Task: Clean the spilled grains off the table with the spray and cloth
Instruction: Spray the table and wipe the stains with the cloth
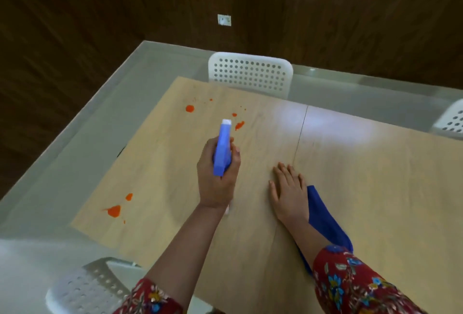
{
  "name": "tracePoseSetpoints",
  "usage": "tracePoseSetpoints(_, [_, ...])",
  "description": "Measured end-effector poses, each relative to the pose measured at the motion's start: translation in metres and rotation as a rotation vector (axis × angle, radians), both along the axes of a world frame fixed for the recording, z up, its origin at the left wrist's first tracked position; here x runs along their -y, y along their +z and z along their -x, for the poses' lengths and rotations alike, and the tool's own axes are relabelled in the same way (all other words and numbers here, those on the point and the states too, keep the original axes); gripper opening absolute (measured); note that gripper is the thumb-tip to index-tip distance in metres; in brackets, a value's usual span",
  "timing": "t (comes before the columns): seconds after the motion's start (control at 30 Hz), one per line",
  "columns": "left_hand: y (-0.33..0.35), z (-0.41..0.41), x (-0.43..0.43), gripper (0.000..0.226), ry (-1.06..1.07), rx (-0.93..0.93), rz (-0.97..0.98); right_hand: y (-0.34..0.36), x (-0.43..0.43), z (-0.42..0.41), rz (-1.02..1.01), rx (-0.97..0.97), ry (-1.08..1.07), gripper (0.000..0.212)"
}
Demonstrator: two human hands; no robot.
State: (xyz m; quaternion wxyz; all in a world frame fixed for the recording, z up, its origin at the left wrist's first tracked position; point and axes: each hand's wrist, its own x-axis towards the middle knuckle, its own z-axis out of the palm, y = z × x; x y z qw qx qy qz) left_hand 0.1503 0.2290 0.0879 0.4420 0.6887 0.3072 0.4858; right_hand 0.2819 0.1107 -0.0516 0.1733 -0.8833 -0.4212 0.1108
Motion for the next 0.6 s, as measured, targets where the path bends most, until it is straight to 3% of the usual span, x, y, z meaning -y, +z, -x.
tracePoseSetpoints(0.1, [0.007,-0.021,-0.018,0.027,-0.088,-0.211,0.102,-0.001,0.002,0.002,-0.032,-0.025,-0.025,0.061])
tracePoseSetpoints(0.27, [-0.013,-0.05,-0.056,0.041,-0.185,-0.562,0.472,0.001,-0.001,0.002,-0.05,-0.066,-0.047,0.064])
tracePoseSetpoints(0.43, [-0.023,-0.079,-0.084,0.037,-0.298,-0.565,0.668,0.001,-0.001,0.001,-0.047,-0.06,-0.055,0.062])
tracePoseSetpoints(0.6, [-0.019,-0.09,-0.101,0.042,-0.284,-0.536,0.696,0.002,-0.001,0.0,-0.055,-0.081,-0.043,0.071])
